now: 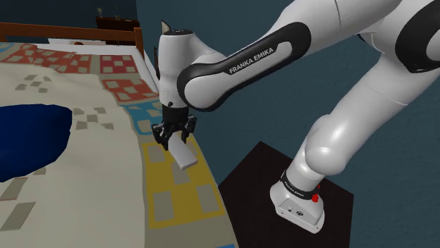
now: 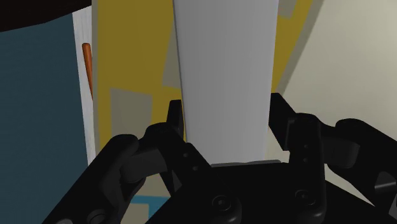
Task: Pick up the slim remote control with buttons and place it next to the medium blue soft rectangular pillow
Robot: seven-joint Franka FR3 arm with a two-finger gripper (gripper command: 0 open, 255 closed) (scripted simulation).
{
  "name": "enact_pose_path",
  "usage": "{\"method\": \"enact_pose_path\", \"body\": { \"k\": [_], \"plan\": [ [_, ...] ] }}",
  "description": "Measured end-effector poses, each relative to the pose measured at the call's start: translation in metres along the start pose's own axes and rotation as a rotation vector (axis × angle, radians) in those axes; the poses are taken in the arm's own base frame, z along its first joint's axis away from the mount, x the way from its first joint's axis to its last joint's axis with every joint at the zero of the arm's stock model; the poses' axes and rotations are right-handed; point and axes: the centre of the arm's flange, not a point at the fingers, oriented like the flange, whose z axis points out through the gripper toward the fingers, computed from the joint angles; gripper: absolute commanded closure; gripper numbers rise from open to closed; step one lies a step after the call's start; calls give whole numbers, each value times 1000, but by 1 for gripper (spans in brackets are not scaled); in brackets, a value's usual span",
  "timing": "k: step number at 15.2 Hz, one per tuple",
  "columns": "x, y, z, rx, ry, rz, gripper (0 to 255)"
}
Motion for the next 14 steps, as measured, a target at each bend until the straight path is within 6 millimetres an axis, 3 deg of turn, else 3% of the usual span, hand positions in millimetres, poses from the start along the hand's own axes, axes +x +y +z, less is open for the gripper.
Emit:
{"method": "enact_pose_path", "body": {
  "k": [7, 10, 14],
  "plan": [
    [1, 1, -36, 0, 0, 0, 255],
    [6, -25, -41, 0, 0, -1, 255],
    [25, -77, -40, 0, 0, -2, 255]
  ]
}}
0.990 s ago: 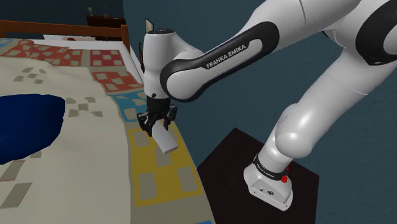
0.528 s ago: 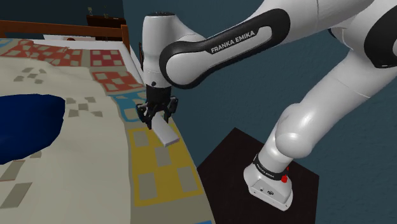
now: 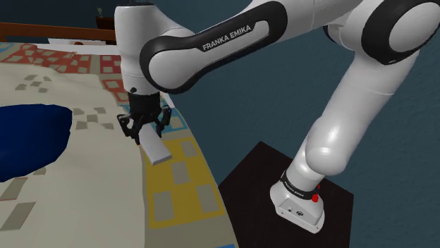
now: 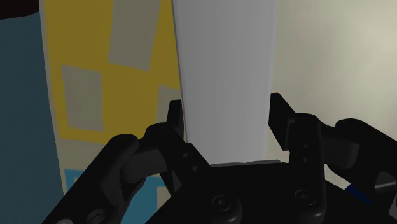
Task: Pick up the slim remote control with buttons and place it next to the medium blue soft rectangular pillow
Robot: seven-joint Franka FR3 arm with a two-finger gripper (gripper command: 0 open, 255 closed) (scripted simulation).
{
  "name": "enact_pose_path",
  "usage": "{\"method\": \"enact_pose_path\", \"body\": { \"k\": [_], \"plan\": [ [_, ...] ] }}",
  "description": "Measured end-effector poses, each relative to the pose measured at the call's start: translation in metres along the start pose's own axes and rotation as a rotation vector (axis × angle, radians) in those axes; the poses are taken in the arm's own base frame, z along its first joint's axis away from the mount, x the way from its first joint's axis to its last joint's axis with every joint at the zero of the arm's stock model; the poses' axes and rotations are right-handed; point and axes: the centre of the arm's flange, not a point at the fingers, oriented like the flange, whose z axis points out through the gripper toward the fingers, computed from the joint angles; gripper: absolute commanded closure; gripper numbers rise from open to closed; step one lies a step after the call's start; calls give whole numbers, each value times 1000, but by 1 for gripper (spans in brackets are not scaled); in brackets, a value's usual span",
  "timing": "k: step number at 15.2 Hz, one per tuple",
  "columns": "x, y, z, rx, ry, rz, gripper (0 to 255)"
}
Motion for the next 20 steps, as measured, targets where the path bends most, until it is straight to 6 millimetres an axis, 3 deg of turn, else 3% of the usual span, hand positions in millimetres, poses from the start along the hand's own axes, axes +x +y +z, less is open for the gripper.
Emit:
{"method": "enact_pose_path", "body": {
  "k": [15, 20],
  "plan": [
    [61, -187, 1, 2, -1, -1, 255],
    [67, -200, 23, 0, 0, 2, 255]
  ]
}}
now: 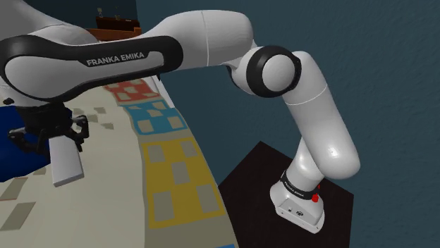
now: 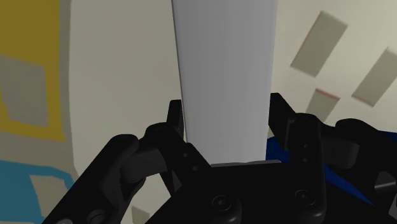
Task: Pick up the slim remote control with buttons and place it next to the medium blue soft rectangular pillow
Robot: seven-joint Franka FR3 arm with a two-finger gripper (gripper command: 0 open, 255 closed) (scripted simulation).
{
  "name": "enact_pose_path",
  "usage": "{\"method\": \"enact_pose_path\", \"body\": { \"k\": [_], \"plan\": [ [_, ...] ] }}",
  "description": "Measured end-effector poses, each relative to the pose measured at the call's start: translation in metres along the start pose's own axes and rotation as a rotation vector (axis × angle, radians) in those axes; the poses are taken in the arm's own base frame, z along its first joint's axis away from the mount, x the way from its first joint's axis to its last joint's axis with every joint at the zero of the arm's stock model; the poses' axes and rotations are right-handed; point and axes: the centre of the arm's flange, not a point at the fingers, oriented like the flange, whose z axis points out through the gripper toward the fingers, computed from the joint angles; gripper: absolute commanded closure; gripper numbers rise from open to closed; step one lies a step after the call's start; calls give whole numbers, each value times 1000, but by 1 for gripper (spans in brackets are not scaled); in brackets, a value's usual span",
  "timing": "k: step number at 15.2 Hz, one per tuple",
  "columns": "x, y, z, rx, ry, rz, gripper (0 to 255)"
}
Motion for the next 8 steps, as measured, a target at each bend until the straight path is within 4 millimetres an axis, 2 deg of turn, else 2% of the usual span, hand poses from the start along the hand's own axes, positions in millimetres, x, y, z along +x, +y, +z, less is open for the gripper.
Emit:
{"method": "enact_pose_path", "body": {
  "k": [8],
  "plan": [
    [1, -1, 42, 0, 0, 0, 255]
  ]
}}
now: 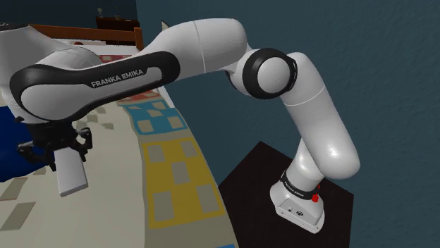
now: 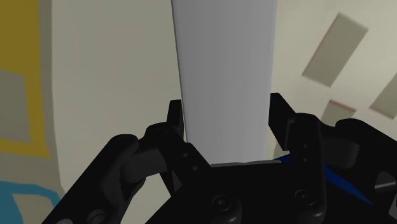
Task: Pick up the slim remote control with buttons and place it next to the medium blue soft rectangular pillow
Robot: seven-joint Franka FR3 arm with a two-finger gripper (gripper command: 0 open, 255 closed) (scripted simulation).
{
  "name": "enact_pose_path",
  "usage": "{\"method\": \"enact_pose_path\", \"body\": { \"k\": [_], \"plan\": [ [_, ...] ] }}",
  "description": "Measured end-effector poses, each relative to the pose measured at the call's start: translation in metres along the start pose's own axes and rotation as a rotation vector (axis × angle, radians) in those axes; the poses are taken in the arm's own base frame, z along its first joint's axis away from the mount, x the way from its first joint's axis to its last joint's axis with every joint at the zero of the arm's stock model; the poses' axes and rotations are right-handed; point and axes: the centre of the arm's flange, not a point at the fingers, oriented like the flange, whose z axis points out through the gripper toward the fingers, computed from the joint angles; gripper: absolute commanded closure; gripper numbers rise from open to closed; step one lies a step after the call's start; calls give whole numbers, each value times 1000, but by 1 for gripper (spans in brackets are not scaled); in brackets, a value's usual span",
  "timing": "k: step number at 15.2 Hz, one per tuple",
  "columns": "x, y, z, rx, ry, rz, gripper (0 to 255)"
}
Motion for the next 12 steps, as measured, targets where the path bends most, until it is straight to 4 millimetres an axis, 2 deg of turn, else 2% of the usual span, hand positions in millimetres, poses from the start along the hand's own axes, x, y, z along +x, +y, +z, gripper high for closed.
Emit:
{"method": "enact_pose_path", "body": {
  "k": [12],
  "plan": [
    [0, 2, 65, 0, 0, 0, 255]
  ]
}}
